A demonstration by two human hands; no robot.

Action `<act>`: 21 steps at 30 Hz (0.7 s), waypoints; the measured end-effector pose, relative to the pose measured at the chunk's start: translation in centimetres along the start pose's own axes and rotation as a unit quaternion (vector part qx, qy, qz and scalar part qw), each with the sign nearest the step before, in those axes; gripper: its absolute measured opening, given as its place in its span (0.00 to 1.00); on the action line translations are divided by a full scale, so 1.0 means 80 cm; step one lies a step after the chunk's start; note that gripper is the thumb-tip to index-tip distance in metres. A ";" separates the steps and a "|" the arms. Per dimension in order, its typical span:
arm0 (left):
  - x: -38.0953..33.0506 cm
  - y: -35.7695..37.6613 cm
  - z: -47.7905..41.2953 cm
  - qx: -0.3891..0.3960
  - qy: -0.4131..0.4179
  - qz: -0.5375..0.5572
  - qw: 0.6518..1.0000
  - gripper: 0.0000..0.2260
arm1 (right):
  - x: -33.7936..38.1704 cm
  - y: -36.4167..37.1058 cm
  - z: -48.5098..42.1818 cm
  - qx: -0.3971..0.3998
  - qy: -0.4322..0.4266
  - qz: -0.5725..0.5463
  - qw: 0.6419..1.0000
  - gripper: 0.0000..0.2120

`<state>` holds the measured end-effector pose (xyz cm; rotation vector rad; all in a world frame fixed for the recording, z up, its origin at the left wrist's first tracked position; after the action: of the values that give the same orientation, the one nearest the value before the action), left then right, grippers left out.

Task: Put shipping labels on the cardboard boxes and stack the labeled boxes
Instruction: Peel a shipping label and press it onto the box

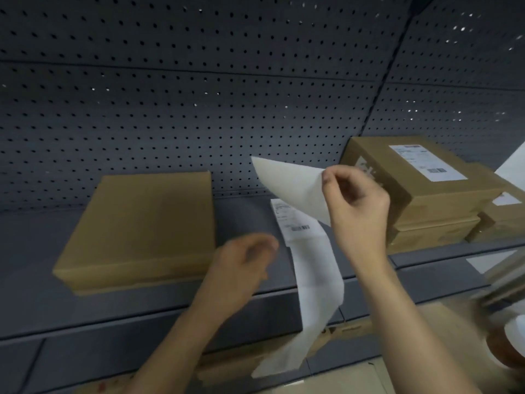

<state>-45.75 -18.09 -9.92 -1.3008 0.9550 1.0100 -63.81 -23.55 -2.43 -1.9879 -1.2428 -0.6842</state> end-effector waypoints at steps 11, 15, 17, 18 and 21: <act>-0.013 -0.125 -0.007 -0.019 -0.047 0.390 0.919 0.24 | 0.071 0.135 0.068 0.171 -0.189 0.006 0.967 0.07; 0.002 -0.164 -0.003 -0.027 -0.037 0.368 0.929 0.13 | 0.082 0.178 0.082 0.205 -0.206 0.001 0.957 0.07; 0.011 -0.185 -0.003 -0.037 -0.032 0.349 0.936 0.11 | 0.087 0.198 0.090 0.217 -0.208 0.004 0.954 0.07; 0.014 -0.195 -0.003 -0.039 -0.028 0.338 0.940 0.11 | 0.090 0.208 0.093 0.224 -0.208 0.006 0.952 0.08; 0.026 -0.223 -0.004 -0.036 -0.021 0.323 0.945 0.11 | 0.099 0.234 0.102 0.245 -0.209 0.008 0.947 0.10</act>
<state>-28.08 -18.47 -6.72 -1.0290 1.3635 1.5770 -42.95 -18.62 -6.81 -1.7561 -1.4656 0.0775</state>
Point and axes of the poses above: each hand's wrist, its own z-axis away from the middle knuckle, its own y-axis out of the palm, x = y × z, the point moved 4 cm from there along -z, towards the middle knuckle, and after that the axes turned 3 degrees about x, right-handed, at the moved point
